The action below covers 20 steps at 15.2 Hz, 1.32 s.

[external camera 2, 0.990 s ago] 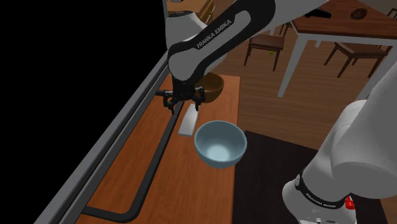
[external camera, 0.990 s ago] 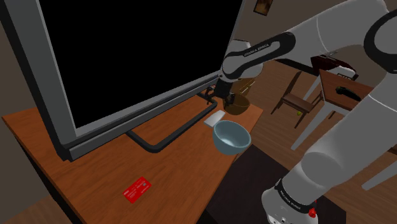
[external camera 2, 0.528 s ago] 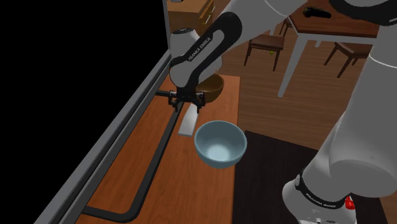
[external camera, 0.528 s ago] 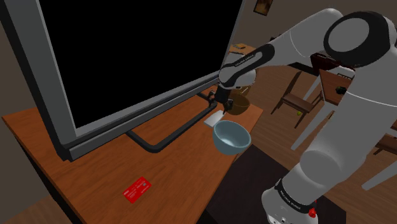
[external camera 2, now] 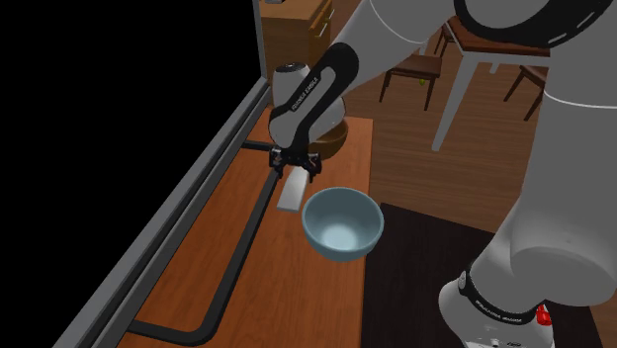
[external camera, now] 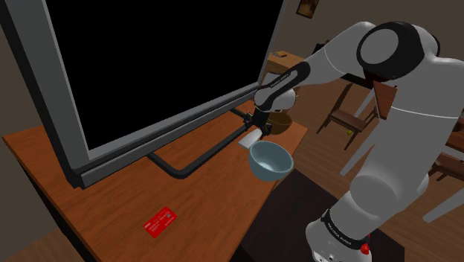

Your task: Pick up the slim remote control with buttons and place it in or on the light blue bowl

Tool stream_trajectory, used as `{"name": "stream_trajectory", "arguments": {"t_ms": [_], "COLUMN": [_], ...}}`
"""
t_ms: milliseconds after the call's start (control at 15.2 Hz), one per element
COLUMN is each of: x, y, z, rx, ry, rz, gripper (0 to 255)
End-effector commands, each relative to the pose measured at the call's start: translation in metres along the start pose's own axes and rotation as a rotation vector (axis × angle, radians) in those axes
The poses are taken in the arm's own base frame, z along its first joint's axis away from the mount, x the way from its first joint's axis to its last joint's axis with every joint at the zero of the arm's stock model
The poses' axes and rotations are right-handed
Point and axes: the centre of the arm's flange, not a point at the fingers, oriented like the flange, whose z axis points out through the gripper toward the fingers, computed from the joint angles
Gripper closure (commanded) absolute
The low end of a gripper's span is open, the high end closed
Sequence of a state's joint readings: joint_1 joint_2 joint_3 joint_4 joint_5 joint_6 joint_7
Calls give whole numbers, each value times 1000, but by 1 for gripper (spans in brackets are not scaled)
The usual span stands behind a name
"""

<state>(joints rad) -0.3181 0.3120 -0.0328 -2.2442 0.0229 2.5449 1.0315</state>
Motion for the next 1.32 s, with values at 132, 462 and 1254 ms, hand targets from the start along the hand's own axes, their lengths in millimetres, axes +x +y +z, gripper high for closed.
{"name": "stream_trajectory", "arguments": {"t_ms": [132, 462, 1254], "x": [-1, -1, -1], "y": [0, 0, 0], "z": [19, 19, 19], "rx": [0, 0, 0], "ry": [0, 0, 0], "rz": [1, 1, 1], "gripper": [0, 0, 255]}}
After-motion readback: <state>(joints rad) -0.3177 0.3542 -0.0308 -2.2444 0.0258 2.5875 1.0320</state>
